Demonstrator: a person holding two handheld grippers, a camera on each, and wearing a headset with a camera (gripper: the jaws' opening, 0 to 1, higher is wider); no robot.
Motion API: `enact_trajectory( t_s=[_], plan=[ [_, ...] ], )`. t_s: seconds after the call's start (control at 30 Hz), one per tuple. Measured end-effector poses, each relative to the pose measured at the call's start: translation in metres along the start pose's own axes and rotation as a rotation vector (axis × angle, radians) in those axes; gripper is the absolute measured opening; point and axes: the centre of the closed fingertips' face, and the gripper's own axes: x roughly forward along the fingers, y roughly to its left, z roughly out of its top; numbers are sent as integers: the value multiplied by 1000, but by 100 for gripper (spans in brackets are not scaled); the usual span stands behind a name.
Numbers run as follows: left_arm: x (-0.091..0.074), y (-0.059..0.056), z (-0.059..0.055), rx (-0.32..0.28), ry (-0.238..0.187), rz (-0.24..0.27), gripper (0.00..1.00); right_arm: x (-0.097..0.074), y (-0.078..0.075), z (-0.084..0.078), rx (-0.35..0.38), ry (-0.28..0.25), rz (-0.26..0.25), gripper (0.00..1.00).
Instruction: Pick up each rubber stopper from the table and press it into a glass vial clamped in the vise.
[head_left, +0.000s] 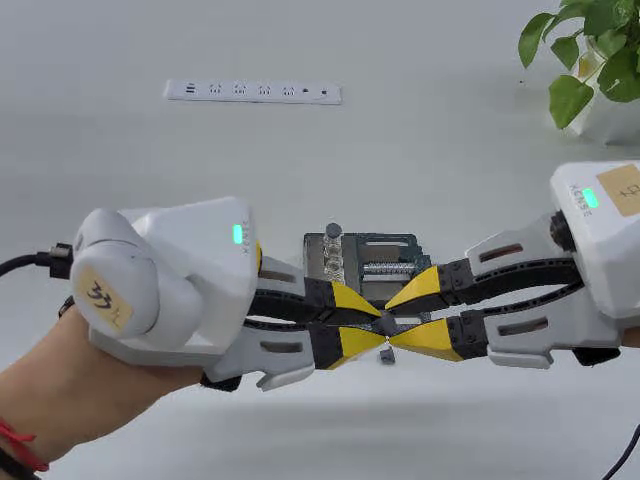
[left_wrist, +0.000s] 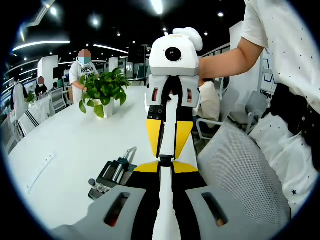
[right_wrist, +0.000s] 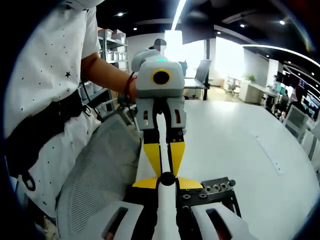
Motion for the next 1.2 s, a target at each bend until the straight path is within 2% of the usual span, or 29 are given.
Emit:
enact_trajectory(
  t_s=[0.3,0.5,0.77,1.2],
  plan=[
    [-2,0,0,-7,-2,-5,4,0,0,2,-3,-8,-1,7],
    [-4,1,2,-29,-28,-11,4,-2,0,4,-10,-19,2,6],
    [-4,1,2,-40,-33,-14,4,-1,-1,4,-6,-13,6,6],
    [-3,-1,1,-50,-28,-19,3,1,0,6,-44,-8,5,7]
  ],
)
